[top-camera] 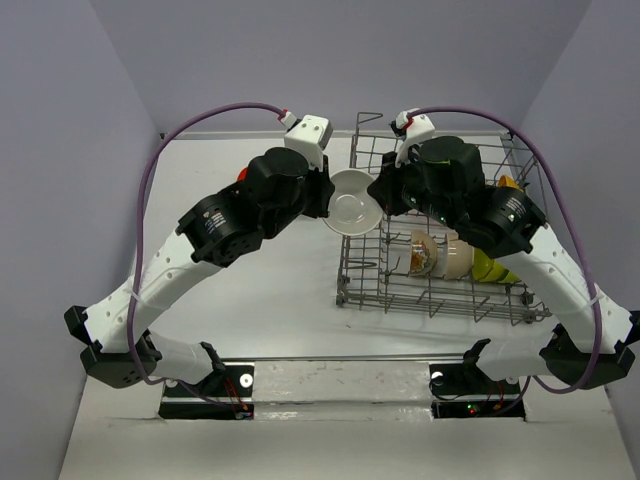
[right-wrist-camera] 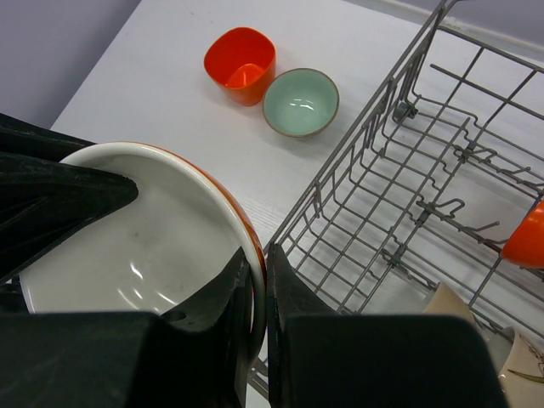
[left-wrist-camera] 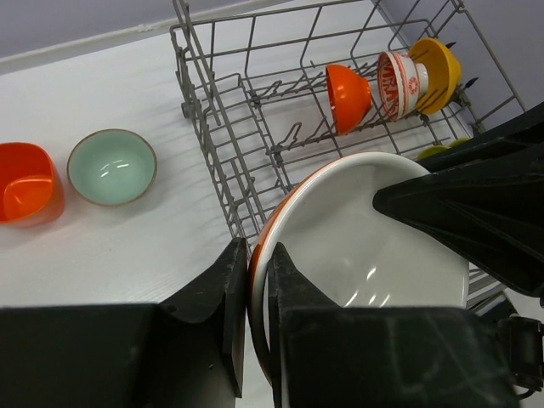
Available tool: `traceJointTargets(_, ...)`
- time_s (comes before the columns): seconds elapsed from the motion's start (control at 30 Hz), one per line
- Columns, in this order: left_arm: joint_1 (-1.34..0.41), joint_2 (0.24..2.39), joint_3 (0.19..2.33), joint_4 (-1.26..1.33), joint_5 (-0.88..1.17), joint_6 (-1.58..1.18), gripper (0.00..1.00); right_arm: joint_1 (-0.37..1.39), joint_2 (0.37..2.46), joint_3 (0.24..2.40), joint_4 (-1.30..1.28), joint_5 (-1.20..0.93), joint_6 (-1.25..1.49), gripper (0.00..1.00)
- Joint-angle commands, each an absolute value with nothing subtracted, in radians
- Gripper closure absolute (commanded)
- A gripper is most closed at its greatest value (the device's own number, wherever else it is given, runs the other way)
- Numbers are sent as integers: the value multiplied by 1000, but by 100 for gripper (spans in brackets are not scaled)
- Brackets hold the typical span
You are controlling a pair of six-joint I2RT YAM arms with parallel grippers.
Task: Load the bowls into the dish rack
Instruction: Pass from the right arm to the left
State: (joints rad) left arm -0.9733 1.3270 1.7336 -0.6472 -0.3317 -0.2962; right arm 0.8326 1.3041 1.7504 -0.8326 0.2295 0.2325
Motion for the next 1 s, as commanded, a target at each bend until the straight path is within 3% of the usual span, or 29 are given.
traceJointTargets(0.0, -969, 1321, 1738, -607, -330, -311, 100, 833, 1279, 1746, -769, 239, 224, 99)
traceJointTargets(0.97, -969, 1319, 1743, -580, -281, -310, 100, 833, 1253, 1700, -753, 242, 222, 99)
